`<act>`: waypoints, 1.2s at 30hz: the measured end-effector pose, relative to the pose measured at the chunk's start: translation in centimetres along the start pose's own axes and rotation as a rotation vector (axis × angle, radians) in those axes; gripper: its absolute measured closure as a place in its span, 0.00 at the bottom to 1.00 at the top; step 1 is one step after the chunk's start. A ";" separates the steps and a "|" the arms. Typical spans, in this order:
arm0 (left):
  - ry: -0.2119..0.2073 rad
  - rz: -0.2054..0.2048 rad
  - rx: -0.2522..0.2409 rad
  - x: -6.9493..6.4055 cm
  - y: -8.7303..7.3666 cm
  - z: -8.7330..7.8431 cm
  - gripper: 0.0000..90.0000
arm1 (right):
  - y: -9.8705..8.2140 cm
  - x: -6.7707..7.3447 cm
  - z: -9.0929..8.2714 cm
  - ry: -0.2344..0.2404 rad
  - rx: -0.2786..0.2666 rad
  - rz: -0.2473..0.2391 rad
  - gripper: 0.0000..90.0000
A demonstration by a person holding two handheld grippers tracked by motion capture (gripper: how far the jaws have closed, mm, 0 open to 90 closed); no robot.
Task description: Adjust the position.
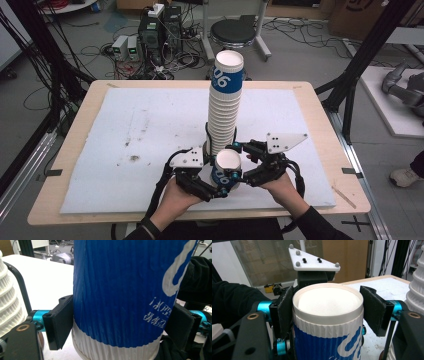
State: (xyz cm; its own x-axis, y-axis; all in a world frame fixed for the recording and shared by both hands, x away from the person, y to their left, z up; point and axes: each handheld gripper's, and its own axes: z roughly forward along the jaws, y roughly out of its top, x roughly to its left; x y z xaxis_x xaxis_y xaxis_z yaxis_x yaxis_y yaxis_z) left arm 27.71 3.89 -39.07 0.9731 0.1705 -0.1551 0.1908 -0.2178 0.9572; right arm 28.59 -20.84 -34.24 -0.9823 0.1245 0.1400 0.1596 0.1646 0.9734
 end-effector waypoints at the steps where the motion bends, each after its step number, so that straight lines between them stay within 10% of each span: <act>1: 0.000 -0.001 0.001 0.0 0.0 0.0 0.19 | 0.0 0.0 0.0 0.002 0.000 0.006 0.35; 14: 0.012 0.029 0.035 0.2 0.2 -0.3 0.24 | 0.0 -0.1 0.3 -0.005 0.006 0.008 0.35; 24: 0.037 0.069 0.178 0.5 1.2 -1.1 0.26 | 1.1 -0.3 -0.9 -0.038 0.052 0.009 0.23; 36: 0.112 0.109 0.343 0.0 2.0 -0.6 0.26 | 2.1 0.3 0.2 -0.109 0.320 -0.023 0.23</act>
State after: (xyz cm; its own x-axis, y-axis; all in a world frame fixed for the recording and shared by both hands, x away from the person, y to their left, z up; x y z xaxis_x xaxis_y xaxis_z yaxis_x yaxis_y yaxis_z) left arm 28.01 4.06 -37.05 0.9736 0.2279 -0.0109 0.1372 -0.5464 0.8262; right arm 28.62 -20.27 -32.15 -0.9724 0.2187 0.0818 0.1775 0.4648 0.8674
